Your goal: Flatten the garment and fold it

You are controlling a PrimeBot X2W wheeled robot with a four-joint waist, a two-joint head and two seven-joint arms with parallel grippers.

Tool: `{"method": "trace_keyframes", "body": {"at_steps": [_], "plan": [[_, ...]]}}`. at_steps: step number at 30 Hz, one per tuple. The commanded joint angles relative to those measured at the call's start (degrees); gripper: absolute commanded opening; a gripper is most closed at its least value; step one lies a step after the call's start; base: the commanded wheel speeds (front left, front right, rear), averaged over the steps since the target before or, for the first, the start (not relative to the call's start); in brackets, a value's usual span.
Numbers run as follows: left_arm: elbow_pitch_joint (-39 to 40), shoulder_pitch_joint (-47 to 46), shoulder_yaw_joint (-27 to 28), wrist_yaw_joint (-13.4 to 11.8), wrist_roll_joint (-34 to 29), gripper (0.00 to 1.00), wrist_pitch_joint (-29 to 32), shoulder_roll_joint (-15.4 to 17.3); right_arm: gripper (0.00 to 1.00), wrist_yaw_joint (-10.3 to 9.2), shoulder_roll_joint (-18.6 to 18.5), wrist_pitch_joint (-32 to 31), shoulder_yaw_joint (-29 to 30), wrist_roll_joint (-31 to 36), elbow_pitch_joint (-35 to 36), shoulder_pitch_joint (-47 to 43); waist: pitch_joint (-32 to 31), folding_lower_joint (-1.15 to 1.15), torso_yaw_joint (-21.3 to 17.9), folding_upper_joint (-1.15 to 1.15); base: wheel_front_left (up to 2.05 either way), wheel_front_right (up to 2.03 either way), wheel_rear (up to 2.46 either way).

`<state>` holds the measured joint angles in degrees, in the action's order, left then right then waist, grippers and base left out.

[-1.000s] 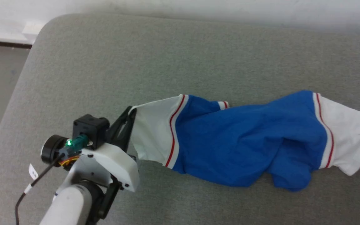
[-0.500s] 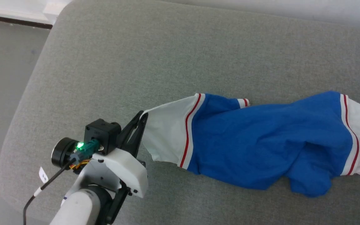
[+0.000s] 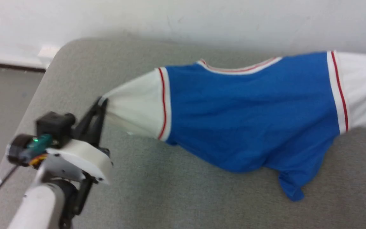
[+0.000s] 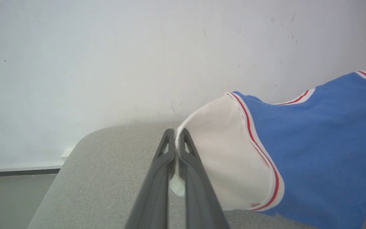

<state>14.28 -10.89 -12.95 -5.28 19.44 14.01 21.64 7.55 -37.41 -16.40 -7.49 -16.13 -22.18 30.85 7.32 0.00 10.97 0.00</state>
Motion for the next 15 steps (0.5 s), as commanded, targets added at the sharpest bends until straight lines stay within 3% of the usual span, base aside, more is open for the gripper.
{"method": "trace_keyframes", "body": {"at_steps": [1, 15], "plan": [[0.84, -1.46, 1.50, -0.58, 0.39, 0.00, -0.80, 0.81, 0.00, -0.06, -0.80, 0.91, 0.30, -0.17, 1.71, 1.54, -4.80, 0.00, -4.19, 0.00, 0.00, 0.00, 0.00], [7.12, -8.76, 13.68, -0.98, 4.96, 0.00, -4.16, 5.98, 0.00, -0.06, -1.31, -2.03, 4.95, -3.01, 19.06, 6.49, -7.87, 0.00, -8.88, 0.00, 0.00, 0.00, 0.00]]}}
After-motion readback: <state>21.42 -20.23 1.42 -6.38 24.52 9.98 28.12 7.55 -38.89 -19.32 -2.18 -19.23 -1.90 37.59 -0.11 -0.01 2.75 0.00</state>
